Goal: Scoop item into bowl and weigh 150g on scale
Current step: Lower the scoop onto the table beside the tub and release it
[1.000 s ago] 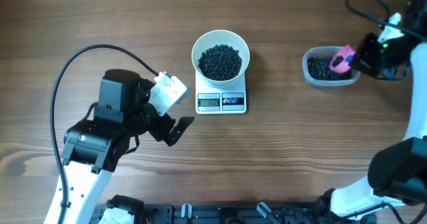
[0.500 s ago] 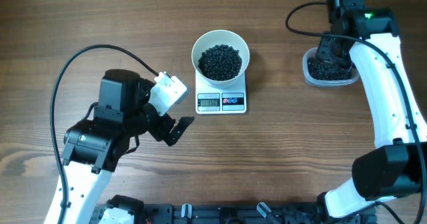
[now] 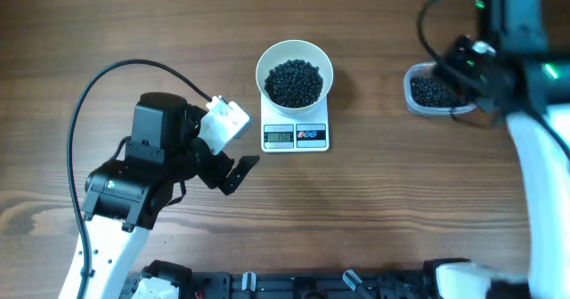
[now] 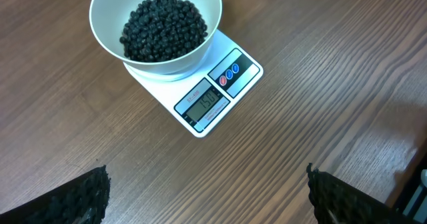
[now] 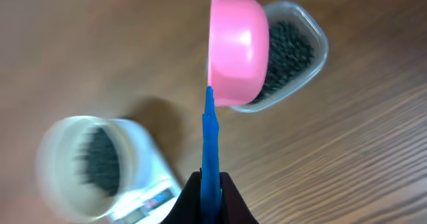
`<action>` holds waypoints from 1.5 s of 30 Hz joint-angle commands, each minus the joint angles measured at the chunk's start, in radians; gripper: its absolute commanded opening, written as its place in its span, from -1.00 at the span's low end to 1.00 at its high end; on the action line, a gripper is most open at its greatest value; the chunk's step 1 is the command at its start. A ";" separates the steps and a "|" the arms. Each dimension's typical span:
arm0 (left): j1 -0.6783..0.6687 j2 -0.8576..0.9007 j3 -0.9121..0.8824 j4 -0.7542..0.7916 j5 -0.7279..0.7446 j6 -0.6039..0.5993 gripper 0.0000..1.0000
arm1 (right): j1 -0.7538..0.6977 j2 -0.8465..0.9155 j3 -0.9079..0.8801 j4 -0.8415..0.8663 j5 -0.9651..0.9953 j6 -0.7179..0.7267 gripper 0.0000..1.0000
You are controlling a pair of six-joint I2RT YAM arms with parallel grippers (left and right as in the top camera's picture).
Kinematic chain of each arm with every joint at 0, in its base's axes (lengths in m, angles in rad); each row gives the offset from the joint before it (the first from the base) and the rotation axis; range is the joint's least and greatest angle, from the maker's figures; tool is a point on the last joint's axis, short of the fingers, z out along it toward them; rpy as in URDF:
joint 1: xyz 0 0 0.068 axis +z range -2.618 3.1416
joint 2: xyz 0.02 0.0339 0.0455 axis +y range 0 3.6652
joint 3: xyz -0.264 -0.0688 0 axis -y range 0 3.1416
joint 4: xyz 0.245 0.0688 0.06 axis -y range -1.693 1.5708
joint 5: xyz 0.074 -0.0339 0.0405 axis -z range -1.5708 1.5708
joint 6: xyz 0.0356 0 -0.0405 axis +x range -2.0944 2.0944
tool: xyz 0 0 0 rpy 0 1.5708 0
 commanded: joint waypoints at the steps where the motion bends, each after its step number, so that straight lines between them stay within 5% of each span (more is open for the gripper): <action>1: 0.007 -0.002 0.016 0.002 0.008 -0.006 1.00 | 0.002 -0.185 0.003 -0.026 -0.040 0.066 -0.92; 7: 0.007 -0.002 0.016 0.002 0.008 -0.006 1.00 | 0.002 -0.462 -0.055 -0.141 -0.039 0.070 -0.91; 11: 0.007 -0.002 0.016 0.001 0.008 -0.006 1.00 | 0.002 -0.638 -0.336 -0.109 -0.061 0.174 -0.91; 14: 0.007 -0.002 0.016 0.002 0.008 -0.006 1.00 | 0.002 -0.686 -0.597 0.163 -0.228 0.149 -0.91; 16: 0.007 -0.002 0.016 0.002 0.008 -0.006 1.00 | 0.002 -0.674 -0.839 0.486 -0.392 0.146 -0.91; 21: 0.007 -0.002 0.016 0.001 0.008 -0.006 1.00 | 0.002 -0.613 -1.162 1.021 -0.563 0.287 -0.91; 35: 0.007 -0.002 0.016 0.001 0.008 -0.006 1.00 | 0.002 -0.188 -1.221 1.338 -0.510 0.391 -0.92; 45: 0.007 -0.002 0.016 0.001 0.008 -0.006 1.00 | 0.002 -0.159 -1.221 1.366 -0.509 0.383 -0.92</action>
